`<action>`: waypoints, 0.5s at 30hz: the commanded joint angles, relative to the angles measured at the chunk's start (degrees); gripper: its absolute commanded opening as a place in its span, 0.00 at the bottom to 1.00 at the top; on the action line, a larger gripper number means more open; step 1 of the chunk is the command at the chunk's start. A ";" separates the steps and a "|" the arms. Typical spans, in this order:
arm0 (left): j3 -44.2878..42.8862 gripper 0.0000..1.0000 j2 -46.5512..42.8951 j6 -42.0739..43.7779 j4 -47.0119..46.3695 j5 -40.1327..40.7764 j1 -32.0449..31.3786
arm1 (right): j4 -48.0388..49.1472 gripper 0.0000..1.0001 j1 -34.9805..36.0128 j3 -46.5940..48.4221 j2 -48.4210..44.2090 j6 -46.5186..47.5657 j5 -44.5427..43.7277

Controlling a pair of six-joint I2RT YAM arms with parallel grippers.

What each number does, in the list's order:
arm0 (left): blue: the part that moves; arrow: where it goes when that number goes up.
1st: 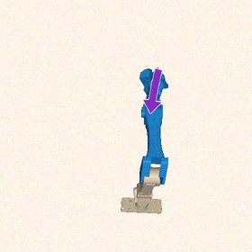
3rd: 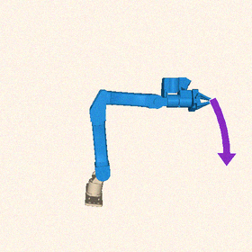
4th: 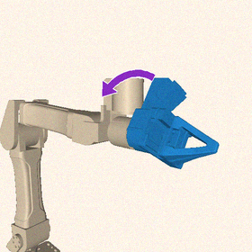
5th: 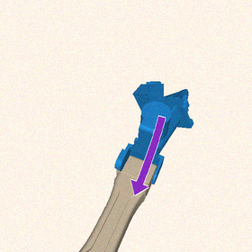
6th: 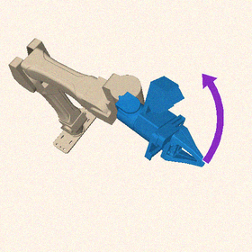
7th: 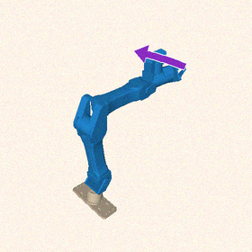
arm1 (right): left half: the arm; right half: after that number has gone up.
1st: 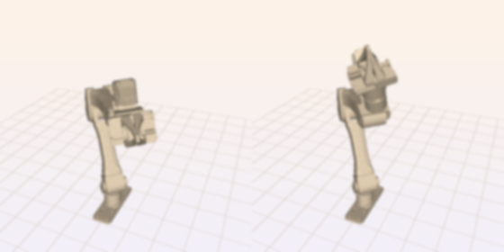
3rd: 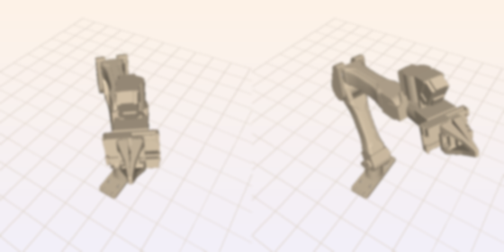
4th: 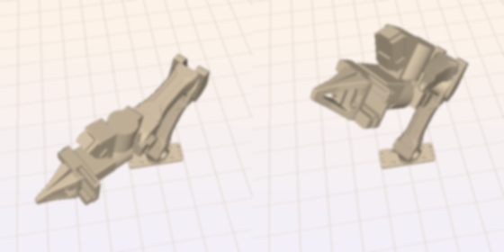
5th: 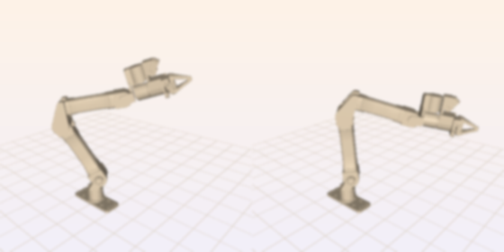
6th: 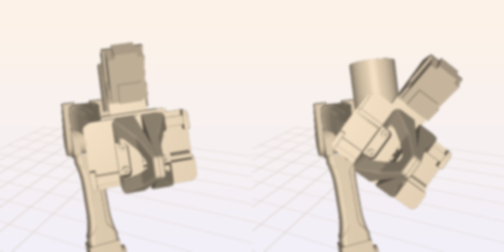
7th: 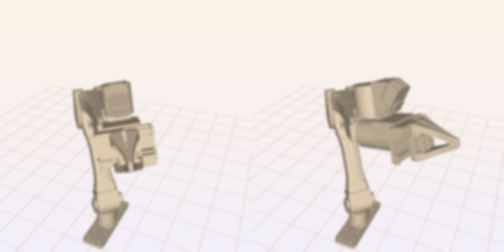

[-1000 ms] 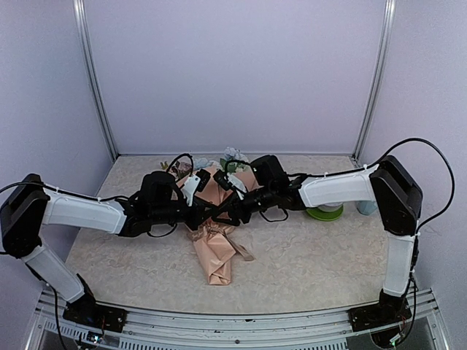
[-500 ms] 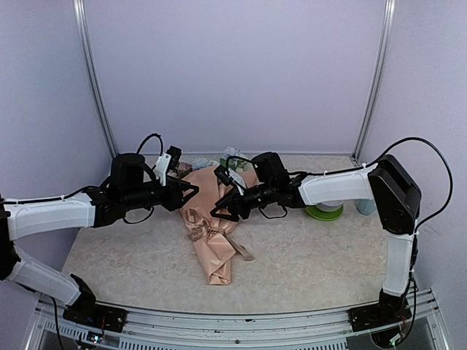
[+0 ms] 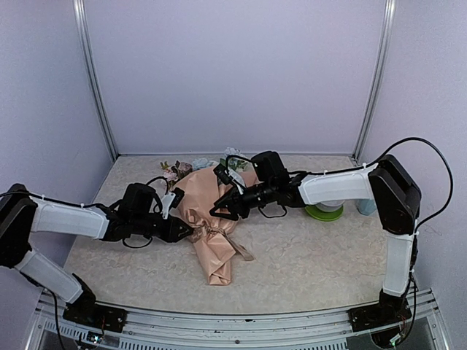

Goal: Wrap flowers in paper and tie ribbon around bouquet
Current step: Tie the half-tied ribbon around the folded bouquet.

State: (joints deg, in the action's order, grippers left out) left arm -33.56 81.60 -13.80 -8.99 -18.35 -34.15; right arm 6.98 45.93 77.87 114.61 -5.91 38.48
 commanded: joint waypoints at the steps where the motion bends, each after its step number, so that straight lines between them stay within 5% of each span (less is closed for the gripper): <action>1: -2.70 0.30 3.89 1.58 -3.75 -5.68 0.25 | 0.49 0.50 -0.38 -1.05 -0.36 -0.51 -0.09; 11: -2.42 0.36 3.55 4.10 -6.16 -3.99 -0.48 | 0.09 0.49 -0.36 -1.51 -0.60 -0.22 0.25; 15: -4.12 0.18 5.73 4.72 -4.69 -3.83 -0.62 | -0.09 0.48 -0.33 -1.59 -0.85 -0.24 0.33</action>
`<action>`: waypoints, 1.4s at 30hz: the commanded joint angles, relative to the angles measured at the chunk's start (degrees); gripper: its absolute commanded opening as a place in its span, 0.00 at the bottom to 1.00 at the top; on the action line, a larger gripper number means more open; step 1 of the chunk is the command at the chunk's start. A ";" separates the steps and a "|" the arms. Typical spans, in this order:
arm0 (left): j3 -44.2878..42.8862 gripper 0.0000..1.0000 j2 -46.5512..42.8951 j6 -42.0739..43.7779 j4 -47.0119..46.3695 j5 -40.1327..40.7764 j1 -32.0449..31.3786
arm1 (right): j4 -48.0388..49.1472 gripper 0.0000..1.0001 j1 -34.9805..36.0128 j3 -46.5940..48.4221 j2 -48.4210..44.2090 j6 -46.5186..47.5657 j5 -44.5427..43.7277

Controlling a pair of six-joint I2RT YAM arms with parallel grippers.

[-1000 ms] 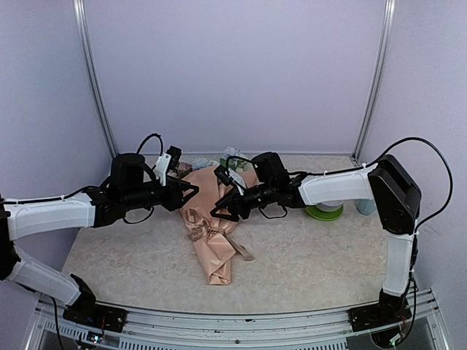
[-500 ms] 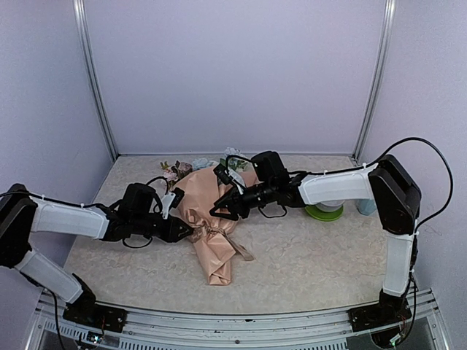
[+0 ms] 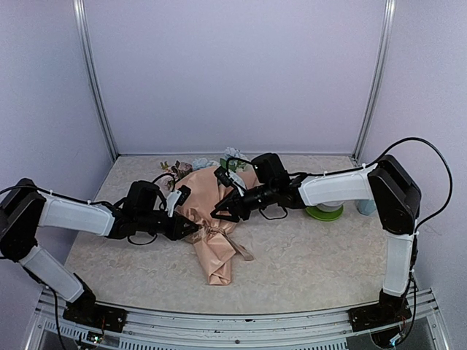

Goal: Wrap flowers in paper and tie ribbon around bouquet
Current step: Tie the half-tied ribbon around the folded bouquet.

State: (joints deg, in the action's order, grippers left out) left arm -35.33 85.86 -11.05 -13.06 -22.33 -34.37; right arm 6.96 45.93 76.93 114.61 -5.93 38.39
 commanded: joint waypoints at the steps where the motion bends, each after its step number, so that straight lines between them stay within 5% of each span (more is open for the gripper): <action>1: -2.30 0.12 1.31 1.90 -0.65 0.02 -0.44 | -0.15 0.47 -0.36 -0.76 -0.92 -0.15 0.33; 4: -0.93 0.00 -0.75 1.63 -1.32 -0.30 -0.68 | -0.48 0.47 -0.37 -0.73 -0.80 -0.12 0.43; 32: 9.13 0.00 -15.18 -10.57 14.51 7.56 0.56 | -4.97 0.45 -0.02 8.54 6.66 -0.77 -0.15; 42: 13.26 0.00 -16.73 -18.53 13.31 6.92 0.08 | -11.21 0.52 -0.04 -1.01 -3.45 3.71 -4.39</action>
State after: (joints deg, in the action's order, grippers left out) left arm -23.14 71.50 -26.76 0.30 -14.74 -34.09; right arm 0.69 45.95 79.85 117.45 -5.67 36.27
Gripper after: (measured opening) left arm 0.007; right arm 0.513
